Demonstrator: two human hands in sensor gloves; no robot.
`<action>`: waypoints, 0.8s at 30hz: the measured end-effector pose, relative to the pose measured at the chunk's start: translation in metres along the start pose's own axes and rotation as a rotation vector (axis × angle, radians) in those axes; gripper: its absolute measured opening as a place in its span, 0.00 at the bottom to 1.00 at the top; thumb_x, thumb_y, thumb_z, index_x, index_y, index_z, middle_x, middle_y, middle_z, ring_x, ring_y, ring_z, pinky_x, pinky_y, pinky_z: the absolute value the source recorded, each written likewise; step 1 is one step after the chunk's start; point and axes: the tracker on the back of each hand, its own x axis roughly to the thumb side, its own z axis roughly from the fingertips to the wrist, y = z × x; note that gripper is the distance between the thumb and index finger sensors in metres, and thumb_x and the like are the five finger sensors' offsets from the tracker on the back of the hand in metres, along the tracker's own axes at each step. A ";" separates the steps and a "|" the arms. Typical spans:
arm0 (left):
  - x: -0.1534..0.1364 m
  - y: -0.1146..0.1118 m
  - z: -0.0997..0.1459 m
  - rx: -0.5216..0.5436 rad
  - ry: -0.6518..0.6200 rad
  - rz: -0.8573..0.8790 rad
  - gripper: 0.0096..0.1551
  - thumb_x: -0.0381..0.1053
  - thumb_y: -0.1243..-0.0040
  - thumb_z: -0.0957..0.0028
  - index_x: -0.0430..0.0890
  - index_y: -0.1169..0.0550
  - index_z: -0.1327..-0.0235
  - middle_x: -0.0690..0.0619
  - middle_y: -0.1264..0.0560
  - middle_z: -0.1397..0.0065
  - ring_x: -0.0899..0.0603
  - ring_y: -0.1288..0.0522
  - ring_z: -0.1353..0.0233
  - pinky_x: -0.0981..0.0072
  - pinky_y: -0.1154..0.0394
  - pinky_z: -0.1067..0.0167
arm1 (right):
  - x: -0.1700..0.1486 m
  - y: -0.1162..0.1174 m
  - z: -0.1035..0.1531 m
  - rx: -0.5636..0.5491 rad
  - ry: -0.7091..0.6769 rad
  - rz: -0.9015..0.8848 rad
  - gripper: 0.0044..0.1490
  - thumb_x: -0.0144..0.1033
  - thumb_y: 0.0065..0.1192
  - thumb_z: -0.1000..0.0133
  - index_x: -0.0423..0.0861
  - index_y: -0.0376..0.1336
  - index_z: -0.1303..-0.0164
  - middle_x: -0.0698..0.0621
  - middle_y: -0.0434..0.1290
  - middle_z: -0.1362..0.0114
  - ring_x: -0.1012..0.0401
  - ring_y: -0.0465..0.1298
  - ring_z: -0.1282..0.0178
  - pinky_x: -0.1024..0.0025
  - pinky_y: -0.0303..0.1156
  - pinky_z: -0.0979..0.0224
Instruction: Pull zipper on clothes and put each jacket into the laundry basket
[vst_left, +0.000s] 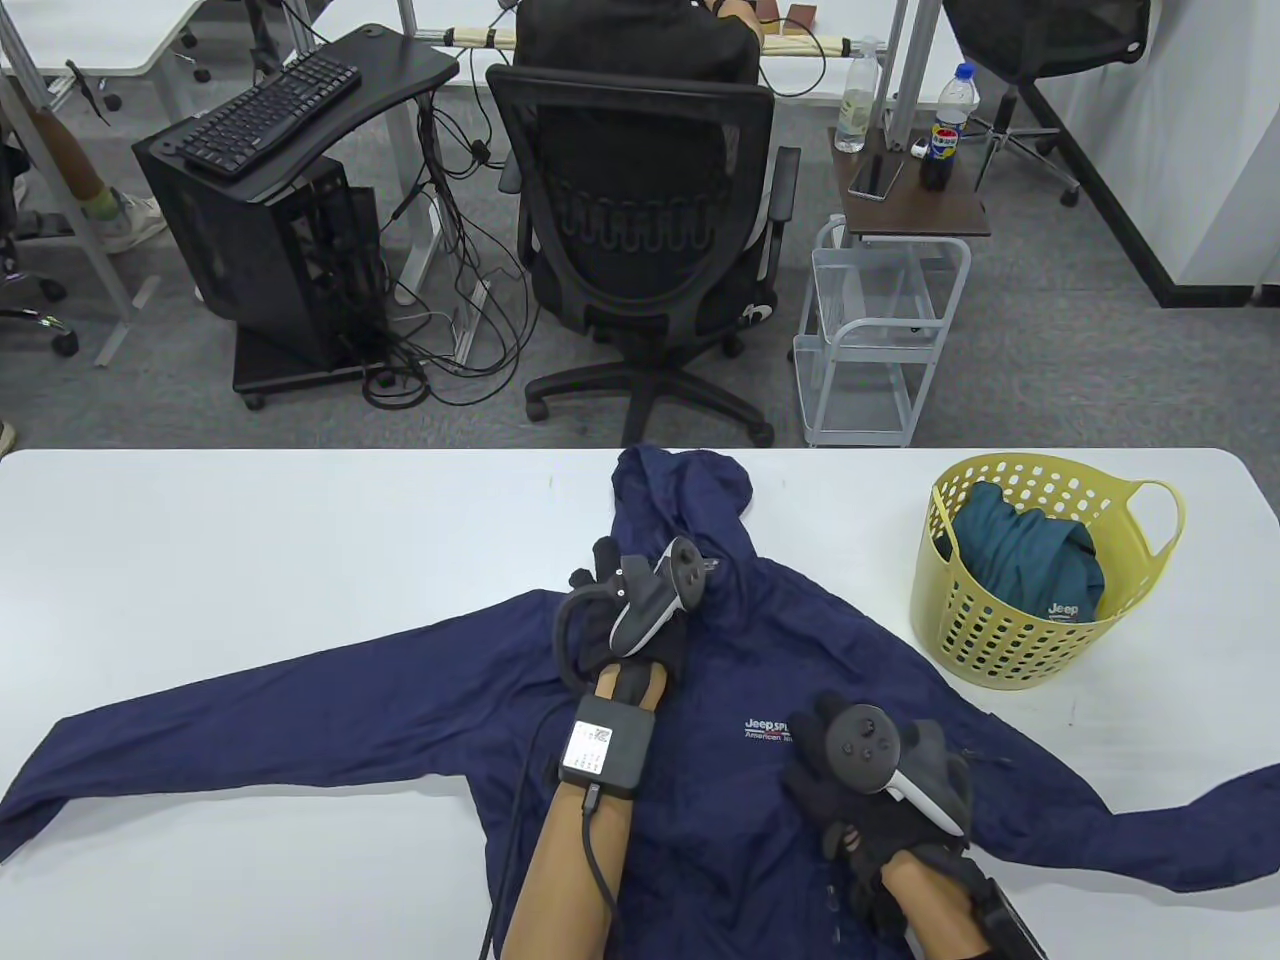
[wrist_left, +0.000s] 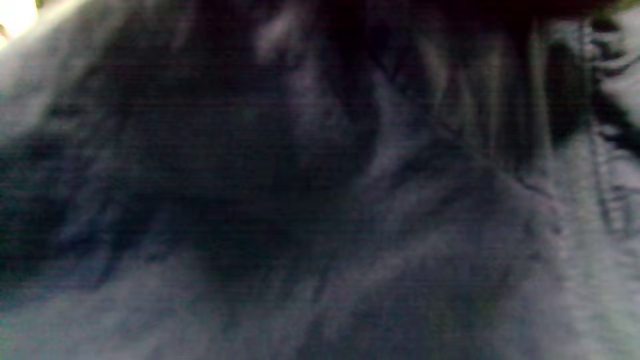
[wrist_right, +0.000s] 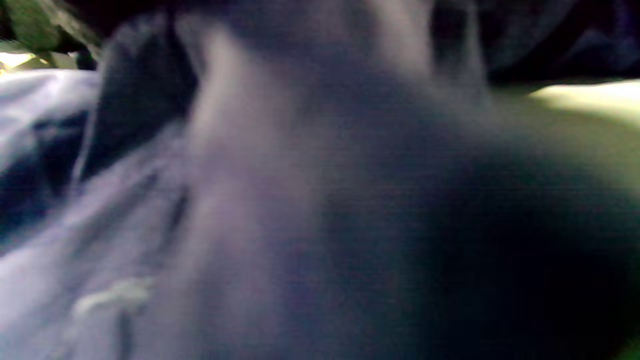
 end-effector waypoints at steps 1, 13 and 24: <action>-0.002 0.006 0.007 0.035 -0.022 0.025 0.28 0.68 0.52 0.71 0.63 0.18 0.61 0.61 0.19 0.33 0.43 0.37 0.20 0.39 0.36 0.31 | 0.001 -0.001 0.001 -0.007 -0.008 -0.002 0.42 0.57 0.58 0.45 0.55 0.56 0.20 0.49 0.49 0.10 0.39 0.46 0.15 0.32 0.46 0.23; -0.023 0.024 0.089 0.081 -0.141 0.347 0.25 0.62 0.38 0.63 0.70 0.19 0.49 0.67 0.06 0.63 0.55 0.13 0.42 0.43 0.30 0.34 | 0.008 -0.007 0.012 -0.137 -0.102 -0.122 0.40 0.56 0.58 0.45 0.53 0.60 0.23 0.48 0.56 0.12 0.39 0.51 0.15 0.31 0.51 0.24; -0.021 -0.004 0.139 0.018 -0.163 0.445 0.24 0.67 0.40 0.62 0.68 0.16 0.52 0.66 0.10 0.52 0.47 0.19 0.33 0.36 0.35 0.33 | 0.026 -0.007 0.022 -0.274 -0.188 -0.287 0.37 0.59 0.62 0.46 0.54 0.64 0.27 0.51 0.71 0.23 0.45 0.71 0.27 0.40 0.65 0.28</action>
